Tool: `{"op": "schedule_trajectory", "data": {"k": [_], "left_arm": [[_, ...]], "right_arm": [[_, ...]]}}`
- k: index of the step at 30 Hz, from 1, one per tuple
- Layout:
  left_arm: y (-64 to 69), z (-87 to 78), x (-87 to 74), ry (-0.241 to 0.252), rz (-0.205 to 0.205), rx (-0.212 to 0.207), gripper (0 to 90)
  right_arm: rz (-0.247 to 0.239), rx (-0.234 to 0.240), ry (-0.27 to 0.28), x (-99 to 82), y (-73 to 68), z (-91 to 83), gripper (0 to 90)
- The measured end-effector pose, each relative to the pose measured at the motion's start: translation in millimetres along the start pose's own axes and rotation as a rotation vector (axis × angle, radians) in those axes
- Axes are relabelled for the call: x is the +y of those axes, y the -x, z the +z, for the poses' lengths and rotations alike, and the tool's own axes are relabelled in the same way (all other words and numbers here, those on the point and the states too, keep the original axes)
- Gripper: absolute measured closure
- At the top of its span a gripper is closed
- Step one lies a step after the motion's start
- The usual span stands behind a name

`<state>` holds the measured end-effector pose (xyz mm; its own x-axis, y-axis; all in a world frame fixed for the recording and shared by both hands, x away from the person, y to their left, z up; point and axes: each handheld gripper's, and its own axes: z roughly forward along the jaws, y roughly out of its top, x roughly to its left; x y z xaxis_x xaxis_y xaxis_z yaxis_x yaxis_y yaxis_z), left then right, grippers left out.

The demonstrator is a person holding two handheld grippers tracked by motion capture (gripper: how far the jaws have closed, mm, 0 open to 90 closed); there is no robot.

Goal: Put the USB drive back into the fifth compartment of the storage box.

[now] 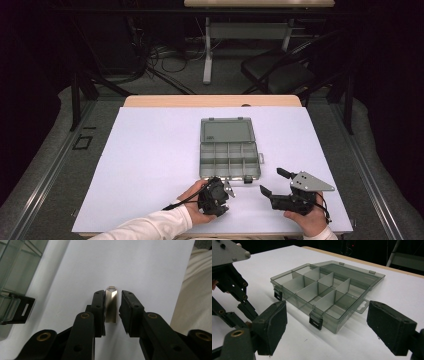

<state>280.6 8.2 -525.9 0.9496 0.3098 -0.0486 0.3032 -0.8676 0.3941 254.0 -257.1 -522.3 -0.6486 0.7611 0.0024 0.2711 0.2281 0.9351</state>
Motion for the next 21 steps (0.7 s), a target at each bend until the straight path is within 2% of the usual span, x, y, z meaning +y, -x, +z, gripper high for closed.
{"op": "schedule_trajectory", "data": {"k": [21], "left_arm": [[0.7, 5.8, 2.3, -0.029, 0.014, 0.01, 78.3]], "right_arm": [[0.006, 0.005, -0.001, -0.3, 0.1, 0.3, 16.6]]}}
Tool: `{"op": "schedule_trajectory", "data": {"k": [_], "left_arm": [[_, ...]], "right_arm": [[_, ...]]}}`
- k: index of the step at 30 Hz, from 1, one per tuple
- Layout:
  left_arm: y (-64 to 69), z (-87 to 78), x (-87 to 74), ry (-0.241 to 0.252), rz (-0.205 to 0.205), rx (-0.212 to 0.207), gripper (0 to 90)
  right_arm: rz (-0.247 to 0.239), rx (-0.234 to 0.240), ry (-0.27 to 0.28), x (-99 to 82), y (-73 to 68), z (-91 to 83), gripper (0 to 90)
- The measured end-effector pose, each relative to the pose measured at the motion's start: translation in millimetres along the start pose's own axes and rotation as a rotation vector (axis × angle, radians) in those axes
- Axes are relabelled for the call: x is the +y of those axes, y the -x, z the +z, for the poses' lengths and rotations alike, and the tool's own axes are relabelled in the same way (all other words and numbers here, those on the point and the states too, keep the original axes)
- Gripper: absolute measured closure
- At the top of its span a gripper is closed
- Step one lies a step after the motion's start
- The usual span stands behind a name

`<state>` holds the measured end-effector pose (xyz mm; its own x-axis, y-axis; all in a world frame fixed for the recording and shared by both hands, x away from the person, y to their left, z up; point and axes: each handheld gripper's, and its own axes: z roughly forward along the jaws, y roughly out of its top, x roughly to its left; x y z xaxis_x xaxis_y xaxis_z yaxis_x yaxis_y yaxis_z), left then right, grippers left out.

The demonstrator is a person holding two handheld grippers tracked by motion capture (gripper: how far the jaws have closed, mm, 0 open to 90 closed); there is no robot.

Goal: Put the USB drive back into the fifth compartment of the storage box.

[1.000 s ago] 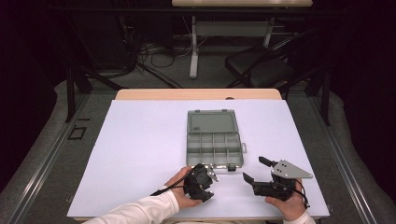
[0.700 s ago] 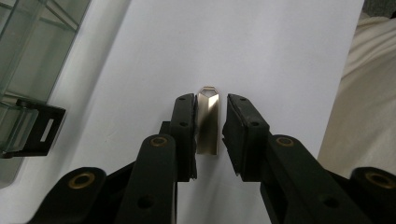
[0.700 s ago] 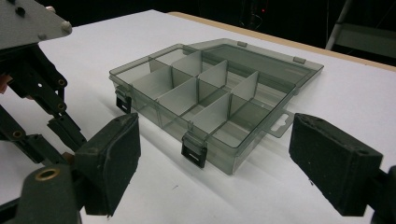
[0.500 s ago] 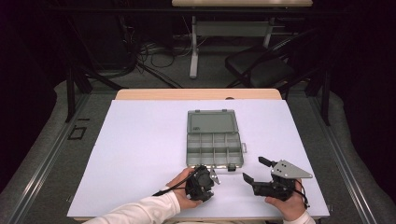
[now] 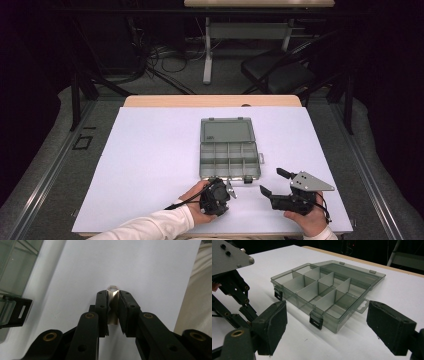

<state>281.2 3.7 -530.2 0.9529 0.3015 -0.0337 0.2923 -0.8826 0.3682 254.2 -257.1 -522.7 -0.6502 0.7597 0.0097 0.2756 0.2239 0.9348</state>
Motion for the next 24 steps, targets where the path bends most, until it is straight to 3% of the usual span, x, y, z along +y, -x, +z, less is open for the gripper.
{"op": "schedule_trajectory", "data": {"k": [24], "left_arm": [[0.5, 0.1, 0.2, -0.001, 0.008, 0.002, 79.0]], "right_arm": [[-0.004, 0.002, -0.001, 0.0, 0.4, 0.4, 16.8]]}}
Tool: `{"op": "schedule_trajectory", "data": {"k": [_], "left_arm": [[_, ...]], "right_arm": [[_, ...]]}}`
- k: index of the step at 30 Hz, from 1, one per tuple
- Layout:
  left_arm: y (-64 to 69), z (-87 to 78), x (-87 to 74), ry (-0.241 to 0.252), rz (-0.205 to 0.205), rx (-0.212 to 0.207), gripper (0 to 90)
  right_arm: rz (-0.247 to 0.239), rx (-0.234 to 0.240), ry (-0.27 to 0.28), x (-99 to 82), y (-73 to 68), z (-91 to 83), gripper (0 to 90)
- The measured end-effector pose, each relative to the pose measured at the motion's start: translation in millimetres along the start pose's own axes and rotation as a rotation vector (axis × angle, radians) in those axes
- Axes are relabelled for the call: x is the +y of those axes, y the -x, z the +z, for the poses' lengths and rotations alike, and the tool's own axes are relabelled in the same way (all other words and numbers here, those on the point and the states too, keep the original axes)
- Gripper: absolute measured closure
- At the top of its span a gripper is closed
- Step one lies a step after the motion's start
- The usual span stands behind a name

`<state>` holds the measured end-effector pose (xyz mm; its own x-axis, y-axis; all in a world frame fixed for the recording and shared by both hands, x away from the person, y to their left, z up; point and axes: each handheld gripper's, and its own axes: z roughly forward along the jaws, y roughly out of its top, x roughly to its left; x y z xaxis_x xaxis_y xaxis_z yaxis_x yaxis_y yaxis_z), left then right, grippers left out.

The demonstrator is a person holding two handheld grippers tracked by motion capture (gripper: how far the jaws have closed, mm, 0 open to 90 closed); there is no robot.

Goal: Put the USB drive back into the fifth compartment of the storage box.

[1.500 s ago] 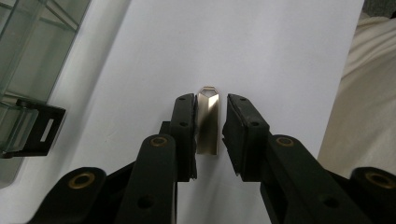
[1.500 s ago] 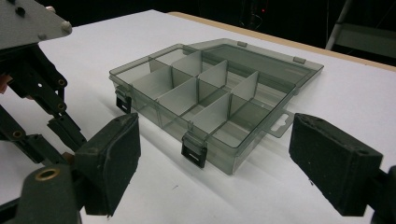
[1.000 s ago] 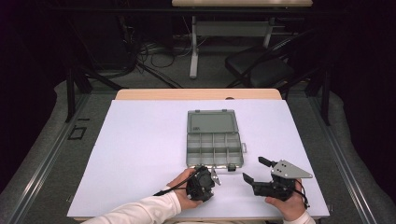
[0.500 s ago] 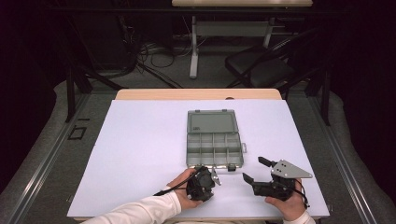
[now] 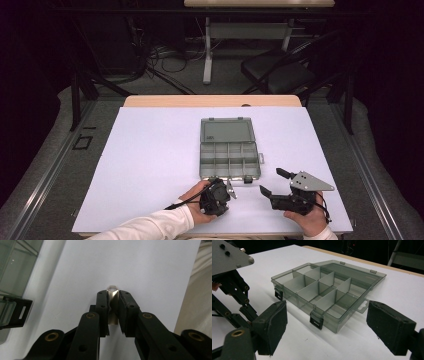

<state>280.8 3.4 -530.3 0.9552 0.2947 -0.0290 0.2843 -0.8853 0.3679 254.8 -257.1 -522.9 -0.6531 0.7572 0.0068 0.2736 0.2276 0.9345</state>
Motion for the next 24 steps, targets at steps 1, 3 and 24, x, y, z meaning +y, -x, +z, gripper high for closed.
{"op": "schedule_trajectory", "data": {"k": [1, 3, 24], "left_arm": [[-0.1, 0.0, 0.1, -0.001, 0.0, 0.0, 79.0], [-0.1, 0.0, 0.3, -0.001, -0.001, 0.0, 79.1], [-7.5, -13.2, -0.6, -0.002, -0.026, 0.006, 79.1]], "right_arm": [[-0.001, 0.0, 0.0, 0.0, 0.0, 0.1, 16.8], [-0.001, 0.001, 0.0, 0.0, -0.1, 0.0, 16.8], [-0.001, 0.001, -0.002, 0.0, 0.0, 0.0, 16.9]]}}
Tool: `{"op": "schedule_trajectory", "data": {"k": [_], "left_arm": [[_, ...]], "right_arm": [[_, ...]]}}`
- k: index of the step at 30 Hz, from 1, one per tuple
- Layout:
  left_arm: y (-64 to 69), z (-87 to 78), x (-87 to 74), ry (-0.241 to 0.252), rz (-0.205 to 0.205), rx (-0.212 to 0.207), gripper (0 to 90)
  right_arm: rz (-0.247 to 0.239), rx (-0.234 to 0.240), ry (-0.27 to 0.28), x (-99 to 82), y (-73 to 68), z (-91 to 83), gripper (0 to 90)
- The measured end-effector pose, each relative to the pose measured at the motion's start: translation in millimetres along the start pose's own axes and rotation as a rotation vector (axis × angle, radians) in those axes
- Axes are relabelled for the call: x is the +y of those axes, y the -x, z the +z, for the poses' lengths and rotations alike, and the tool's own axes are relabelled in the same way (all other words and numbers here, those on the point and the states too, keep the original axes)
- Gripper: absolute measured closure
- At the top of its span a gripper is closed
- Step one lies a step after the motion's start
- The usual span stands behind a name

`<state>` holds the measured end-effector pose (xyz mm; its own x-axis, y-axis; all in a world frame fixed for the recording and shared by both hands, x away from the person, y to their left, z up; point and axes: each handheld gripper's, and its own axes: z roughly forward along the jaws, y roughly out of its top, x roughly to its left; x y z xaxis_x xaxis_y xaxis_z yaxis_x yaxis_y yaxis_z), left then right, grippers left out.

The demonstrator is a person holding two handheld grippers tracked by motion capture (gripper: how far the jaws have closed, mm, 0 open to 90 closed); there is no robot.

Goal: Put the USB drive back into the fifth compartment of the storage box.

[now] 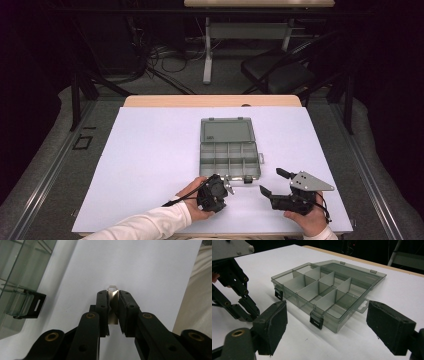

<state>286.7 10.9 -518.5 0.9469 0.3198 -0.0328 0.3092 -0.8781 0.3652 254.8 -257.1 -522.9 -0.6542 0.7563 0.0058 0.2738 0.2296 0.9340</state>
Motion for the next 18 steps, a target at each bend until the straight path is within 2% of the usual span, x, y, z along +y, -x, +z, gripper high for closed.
{"op": "schedule_trajectory", "data": {"k": [18], "left_arm": [[-5.1, -14.4, -0.4, 0.003, -0.02, 0.011, 79.1]], "right_arm": [[0.001, 0.001, 0.0, -0.1, -0.3, -0.1, 17.0]]}}
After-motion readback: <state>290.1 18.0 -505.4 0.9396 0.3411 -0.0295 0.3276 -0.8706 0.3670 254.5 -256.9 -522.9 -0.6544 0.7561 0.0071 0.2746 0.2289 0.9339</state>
